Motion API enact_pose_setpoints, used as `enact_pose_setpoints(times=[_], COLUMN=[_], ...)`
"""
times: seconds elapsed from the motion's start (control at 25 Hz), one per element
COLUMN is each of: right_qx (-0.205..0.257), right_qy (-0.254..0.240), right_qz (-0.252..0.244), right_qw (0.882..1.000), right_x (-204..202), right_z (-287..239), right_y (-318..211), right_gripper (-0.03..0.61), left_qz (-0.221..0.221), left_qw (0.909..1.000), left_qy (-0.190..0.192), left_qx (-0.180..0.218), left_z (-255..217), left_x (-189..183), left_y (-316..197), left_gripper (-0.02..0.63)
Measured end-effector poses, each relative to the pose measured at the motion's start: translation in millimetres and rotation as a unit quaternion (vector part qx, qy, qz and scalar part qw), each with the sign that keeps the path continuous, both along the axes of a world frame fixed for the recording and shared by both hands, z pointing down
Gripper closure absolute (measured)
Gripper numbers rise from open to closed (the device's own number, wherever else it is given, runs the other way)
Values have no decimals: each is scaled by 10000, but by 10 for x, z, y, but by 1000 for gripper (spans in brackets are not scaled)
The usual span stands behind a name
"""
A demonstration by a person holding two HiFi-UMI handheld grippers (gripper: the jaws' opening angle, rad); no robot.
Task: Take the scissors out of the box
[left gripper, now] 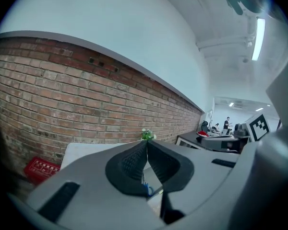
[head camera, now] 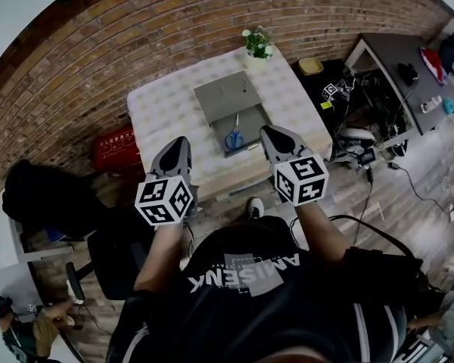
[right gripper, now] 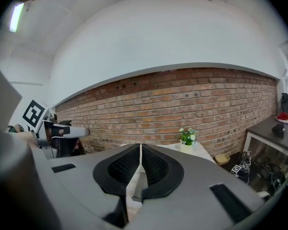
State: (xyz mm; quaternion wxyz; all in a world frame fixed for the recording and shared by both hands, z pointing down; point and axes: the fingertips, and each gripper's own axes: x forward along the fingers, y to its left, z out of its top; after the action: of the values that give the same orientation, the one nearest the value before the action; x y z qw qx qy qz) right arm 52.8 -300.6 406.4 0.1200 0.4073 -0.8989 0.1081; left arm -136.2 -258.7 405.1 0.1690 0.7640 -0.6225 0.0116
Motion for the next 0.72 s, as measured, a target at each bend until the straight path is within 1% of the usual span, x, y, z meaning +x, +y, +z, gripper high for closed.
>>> enact_pose_setpoints(times=[0.16, 0.4, 0.44, 0.52, 0.72], right_qx=[-101, -218, -260, -373, -640], right_qy=[-54, -140, -139, -143, -16], right_qz=[-198, -529, -567, -600, -484], right_qw=[9997, 9983, 9980, 9974, 9968], right_x=[74, 104, 101, 79, -34], right_z=[88, 207, 240, 315, 525], right_y=[-277, -609, -660, -748, -902], right_gripper=[535, 531, 524, 464, 451], left_qz=[-91, -328, -350, -388, -419], left_qw=[9998, 9988, 9986, 9982, 9972], left_qy=[-157, -206, -221, -249, -298], left_qx=[-94, -292, -318, -387, -546], left_z=[21, 139, 170, 238, 420], left_x=[146, 236, 245, 229, 48], left_y=[-270, -491, -516, -569, -710], left_gripper=[601, 601, 601, 601, 600])
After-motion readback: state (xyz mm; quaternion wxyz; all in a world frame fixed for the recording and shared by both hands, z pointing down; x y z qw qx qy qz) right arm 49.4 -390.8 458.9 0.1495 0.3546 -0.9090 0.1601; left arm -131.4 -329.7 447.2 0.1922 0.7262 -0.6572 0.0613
